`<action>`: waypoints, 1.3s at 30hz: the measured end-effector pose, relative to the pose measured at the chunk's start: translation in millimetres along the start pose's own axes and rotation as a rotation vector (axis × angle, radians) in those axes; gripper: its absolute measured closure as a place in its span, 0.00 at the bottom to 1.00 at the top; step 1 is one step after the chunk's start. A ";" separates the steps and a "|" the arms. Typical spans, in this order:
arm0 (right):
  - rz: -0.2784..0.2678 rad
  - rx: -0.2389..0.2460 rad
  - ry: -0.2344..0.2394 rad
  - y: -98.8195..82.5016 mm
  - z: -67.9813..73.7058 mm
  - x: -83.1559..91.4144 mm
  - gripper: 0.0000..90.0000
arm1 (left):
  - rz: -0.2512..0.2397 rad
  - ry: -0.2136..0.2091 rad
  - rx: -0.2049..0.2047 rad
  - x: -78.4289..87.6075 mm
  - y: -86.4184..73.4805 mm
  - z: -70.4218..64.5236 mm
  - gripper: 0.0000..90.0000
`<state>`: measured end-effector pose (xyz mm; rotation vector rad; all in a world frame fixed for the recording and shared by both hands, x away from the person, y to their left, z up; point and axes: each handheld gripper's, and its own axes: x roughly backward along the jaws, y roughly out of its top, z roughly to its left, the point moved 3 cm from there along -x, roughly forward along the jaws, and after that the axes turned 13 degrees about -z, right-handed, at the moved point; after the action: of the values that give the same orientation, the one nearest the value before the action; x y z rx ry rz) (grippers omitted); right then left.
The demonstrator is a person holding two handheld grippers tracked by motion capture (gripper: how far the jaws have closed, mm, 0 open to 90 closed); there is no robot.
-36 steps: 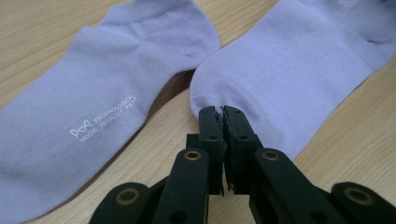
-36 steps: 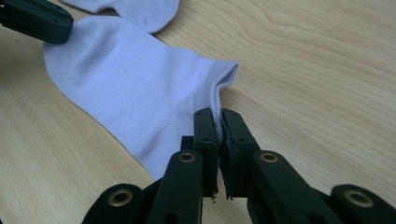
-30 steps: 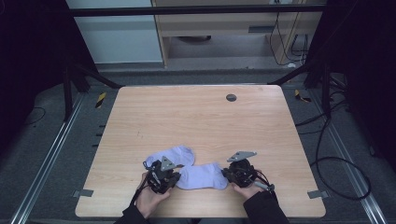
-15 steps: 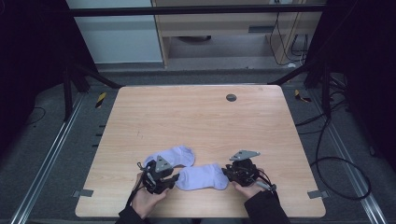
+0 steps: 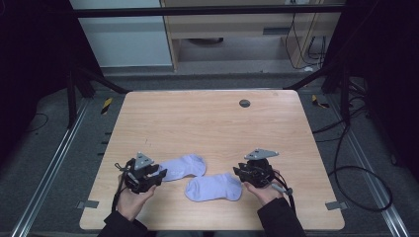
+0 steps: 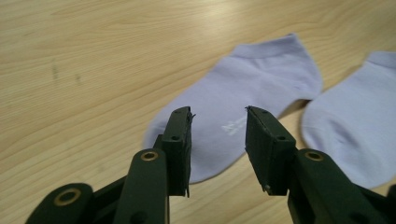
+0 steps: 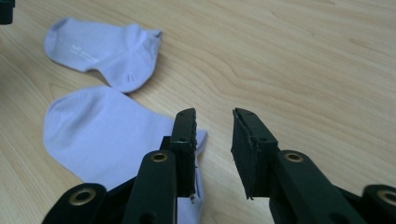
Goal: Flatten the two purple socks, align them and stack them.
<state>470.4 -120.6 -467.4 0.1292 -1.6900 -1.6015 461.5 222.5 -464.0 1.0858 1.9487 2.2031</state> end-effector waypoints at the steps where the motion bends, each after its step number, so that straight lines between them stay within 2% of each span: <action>1: -0.003 -0.002 0.002 2.6 0.8 -1.7 0.76 | -0.002 0.009 0.012 0.1 -0.5 6.3 0.67; 6: -0.019 -0.008 0.010 14.9 7.1 -14.4 0.74 | -0.011 0.030 0.047 -1.8 -2.5 23.6 0.65; 12: -0.020 -0.008 0.009 26.7 18.0 -33.5 0.70 | 0.002 0.066 0.035 -6.1 -4.8 33.6 0.64; 16: -0.016 -0.002 0.011 31.5 24.2 -47.9 0.68 | 0.017 0.074 0.040 -13.3 -7.9 40.0 0.64; 29: 0.043 -0.001 0.023 34.9 49.0 -102.2 0.67 | 0.074 0.067 0.023 -25.0 -21.0 41.5 0.66; 39: 0.112 0.050 0.007 24.6 60.1 -133.8 0.74 | 0.131 0.058 0.014 -33.5 -30.1 40.6 0.73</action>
<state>537.2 8.0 -500.9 0.0645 -1.7024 -1.4755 494.2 250.1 -507.0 1.1980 1.9727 2.3138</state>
